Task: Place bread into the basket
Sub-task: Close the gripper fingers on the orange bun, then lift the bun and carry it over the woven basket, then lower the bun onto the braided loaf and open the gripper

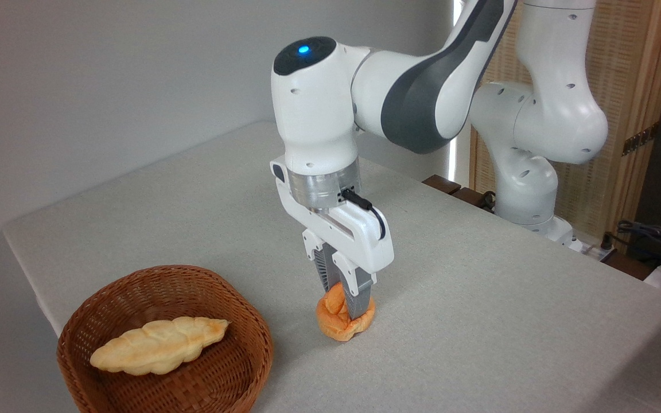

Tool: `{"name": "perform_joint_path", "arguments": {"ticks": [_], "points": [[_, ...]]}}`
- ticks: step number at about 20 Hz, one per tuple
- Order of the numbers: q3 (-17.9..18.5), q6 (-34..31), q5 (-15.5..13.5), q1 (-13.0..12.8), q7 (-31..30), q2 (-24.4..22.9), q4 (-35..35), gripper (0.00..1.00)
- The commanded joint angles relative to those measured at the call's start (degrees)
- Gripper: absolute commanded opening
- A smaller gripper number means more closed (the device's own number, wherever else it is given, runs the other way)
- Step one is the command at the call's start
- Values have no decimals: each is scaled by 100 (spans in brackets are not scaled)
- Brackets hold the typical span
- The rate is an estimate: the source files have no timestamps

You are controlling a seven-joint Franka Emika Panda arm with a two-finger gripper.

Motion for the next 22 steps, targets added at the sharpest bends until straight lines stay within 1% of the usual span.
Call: {"name": "perform_joint_path", "arguments": {"ticks": [1,4,6,8,10,12,13,14,15,16,18,22], "points": [[-14,-631,154,-53,185,-110,597,36],[-85,-878,136,-70,317,-14,1352,36],[-94,-957,-21,-70,300,266,1941,36],[-181,-1045,-127,-70,230,766,2608,37],[-365,-1054,-110,-61,142,1355,3259,37],[-480,-958,-40,-61,141,1812,3682,38],[-480,-896,4,-61,141,1954,3780,42],[-489,-696,13,-61,141,2007,3798,50],[-507,-485,13,-53,141,2060,3781,75],[-515,-317,31,-53,159,2130,3772,93],[-533,17,57,-53,185,2254,3754,100],[-524,97,75,-61,220,2289,3728,100]]}}
